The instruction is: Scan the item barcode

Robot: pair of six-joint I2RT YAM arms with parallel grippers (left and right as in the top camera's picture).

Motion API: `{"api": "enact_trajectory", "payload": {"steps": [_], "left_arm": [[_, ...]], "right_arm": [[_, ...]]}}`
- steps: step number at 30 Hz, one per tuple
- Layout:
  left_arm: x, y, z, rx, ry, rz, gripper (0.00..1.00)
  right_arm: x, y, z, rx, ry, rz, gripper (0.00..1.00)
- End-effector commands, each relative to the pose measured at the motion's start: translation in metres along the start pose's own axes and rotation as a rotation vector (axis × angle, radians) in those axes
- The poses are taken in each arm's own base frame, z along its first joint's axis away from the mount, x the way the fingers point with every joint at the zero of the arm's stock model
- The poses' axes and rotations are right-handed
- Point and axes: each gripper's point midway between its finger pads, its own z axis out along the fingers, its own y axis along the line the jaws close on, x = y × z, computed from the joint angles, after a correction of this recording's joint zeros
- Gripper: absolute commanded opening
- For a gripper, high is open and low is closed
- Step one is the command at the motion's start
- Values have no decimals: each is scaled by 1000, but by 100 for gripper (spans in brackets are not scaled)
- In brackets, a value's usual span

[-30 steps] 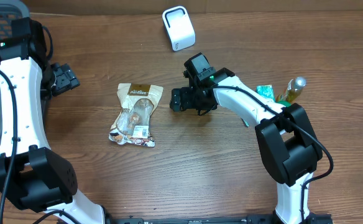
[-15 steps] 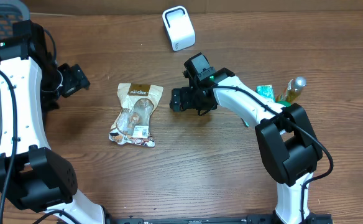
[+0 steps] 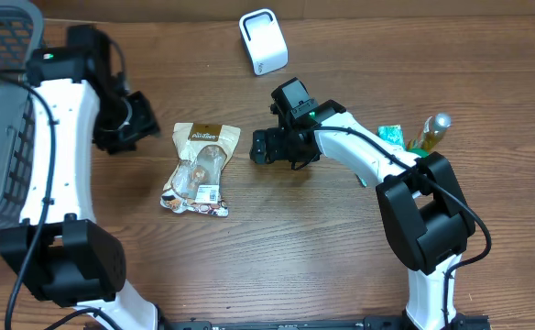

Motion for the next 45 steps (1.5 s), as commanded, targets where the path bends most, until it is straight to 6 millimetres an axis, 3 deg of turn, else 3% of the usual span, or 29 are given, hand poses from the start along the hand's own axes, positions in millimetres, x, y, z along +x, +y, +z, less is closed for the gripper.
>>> {"api": "enact_trajectory", "payload": {"steps": [1,4,6,8,9,11,14,24,31,37,45], "left_arm": [[3,-18,5,-15,-8,61,45],[3,-27,7,-44,-34,78,45],[3,-34,8,-39,-43,95,50],[0,-42,8,-20,-61,100,47],[-4,-45,8,-13,-83,77,33],[-9,-46,8,-12,-103,38,18],[-16,-44,10,-29,-131,-23,5],[-26,-31,34,-177,-139,-21,4],[-29,-26,79,-246,-49,-14,4],[-27,-19,123,-290,50,17,4],[-29,-17,149,-302,89,66,4]], "right_arm": [[-2,-2,-2,6,-12,1,100],[-1,-3,-2,8,-8,2,100],[-1,-3,-2,8,-6,3,100],[-1,-3,-2,9,-6,3,100],[-1,-3,-2,9,-6,3,100],[-1,-3,-2,9,-5,3,100],[1,-4,-2,15,1,5,100],[-5,-32,-7,74,-4,61,100],[-13,-56,-14,89,-13,141,100],[-12,-57,-14,91,-10,144,100],[-13,-57,-14,89,-14,143,100]]}}
